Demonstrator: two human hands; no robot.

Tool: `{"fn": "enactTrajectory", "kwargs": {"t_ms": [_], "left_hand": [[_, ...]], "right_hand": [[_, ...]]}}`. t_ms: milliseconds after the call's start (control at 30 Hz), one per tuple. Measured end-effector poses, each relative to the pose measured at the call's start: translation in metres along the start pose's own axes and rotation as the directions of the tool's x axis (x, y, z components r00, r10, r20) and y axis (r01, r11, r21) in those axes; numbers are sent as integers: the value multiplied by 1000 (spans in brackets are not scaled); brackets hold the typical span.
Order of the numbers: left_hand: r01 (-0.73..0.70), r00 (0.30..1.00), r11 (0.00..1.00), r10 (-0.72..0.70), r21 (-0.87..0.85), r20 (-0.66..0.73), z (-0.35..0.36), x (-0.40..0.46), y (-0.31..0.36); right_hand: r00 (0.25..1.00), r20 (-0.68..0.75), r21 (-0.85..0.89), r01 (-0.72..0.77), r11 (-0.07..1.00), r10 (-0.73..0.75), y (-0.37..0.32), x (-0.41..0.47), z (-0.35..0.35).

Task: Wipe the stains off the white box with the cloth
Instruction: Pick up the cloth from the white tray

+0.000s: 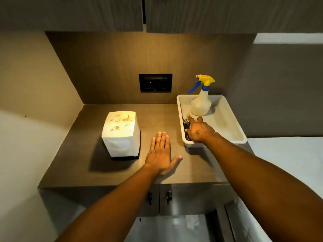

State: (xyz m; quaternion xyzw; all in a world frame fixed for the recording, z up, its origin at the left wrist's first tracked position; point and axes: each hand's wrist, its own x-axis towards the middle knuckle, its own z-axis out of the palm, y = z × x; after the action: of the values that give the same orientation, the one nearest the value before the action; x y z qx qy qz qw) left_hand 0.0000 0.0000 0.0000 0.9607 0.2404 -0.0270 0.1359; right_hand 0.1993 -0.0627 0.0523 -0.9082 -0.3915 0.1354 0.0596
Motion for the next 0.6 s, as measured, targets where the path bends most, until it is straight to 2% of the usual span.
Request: {"fn": "enactTrajectory", "kwargs": {"t_ms": [133,233,467,533,600], "left_hand": [[25,1000,1000,-25,-13,-11,4,8,1],[47,999,999,-47,-3,-18,6,12,3],[67,998,998,-67,20,6,7,15,1],[64,997,998,-65,29,35,3,17,3],[66,997,996,-68,66,26,-11,11,7]], "right_hand": [[996,91,-94,-5,996,13,-1,11,3],[994,110,-74,-12,997,20,0,17,8],[995,68,19,-70,997,69,-6,22,15],[992,70,97,-112,989,105,-7,22,7],[997,0,141,-76,987,77,-7,14,-9]]}}
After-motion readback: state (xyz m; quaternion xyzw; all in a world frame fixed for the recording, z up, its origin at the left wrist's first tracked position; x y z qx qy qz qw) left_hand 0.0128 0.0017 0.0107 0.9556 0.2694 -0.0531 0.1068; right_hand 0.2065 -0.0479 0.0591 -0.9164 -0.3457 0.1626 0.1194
